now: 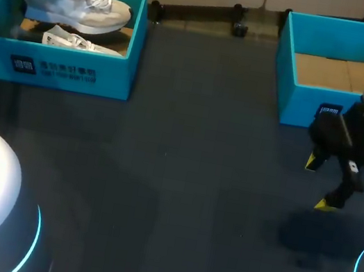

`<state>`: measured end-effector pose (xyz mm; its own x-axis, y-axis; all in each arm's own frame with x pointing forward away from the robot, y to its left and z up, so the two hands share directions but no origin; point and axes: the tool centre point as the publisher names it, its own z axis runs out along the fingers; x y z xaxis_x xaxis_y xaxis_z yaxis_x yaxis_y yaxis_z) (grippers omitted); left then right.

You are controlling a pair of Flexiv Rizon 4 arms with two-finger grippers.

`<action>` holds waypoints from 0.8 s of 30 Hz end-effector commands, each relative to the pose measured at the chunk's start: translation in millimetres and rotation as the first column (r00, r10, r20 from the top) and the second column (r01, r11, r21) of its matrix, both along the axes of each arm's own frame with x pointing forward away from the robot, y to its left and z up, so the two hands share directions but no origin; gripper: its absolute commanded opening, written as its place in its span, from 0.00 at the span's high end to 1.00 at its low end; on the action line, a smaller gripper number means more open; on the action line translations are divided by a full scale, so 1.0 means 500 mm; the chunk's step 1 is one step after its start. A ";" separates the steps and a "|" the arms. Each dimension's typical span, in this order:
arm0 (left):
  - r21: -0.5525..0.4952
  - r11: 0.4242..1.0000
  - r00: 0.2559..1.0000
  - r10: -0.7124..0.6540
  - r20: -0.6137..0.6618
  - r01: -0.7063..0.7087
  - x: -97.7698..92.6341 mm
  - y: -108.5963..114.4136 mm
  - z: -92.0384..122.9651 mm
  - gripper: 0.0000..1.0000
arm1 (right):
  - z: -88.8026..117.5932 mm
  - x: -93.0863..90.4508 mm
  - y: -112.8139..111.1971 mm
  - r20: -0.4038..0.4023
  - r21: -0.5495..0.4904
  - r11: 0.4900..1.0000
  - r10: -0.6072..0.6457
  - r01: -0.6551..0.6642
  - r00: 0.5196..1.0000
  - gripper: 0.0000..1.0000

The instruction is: Take the shoe out of the shoebox, open the shoe tongue, remove and reinsert the insole, then place the shoe into the shoebox

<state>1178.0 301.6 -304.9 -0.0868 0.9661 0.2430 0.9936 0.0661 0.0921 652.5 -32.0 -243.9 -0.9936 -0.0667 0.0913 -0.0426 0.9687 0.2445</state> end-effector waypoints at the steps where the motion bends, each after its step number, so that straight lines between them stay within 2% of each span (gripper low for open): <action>1: -0.004 1.000 1.000 -0.005 0.002 0.005 -0.006 0.003 -0.009 1.00 | -0.002 0.001 0.002 -0.001 -0.003 1.000 0.000 0.000 1.000 0.00; 14: -0.011 1.000 1.000 0.003 0.003 -0.003 -0.009 0.003 -0.035 1.00 | -0.002 0.001 0.002 -0.001 -0.003 1.000 0.000 0.000 1.000 0.00; 24: -0.010 1.000 1.000 0.010 -0.003 -0.010 0.002 0.002 -0.073 1.00 | -0.002 0.001 0.002 -0.001 -0.003 1.000 0.000 0.000 1.000 0.00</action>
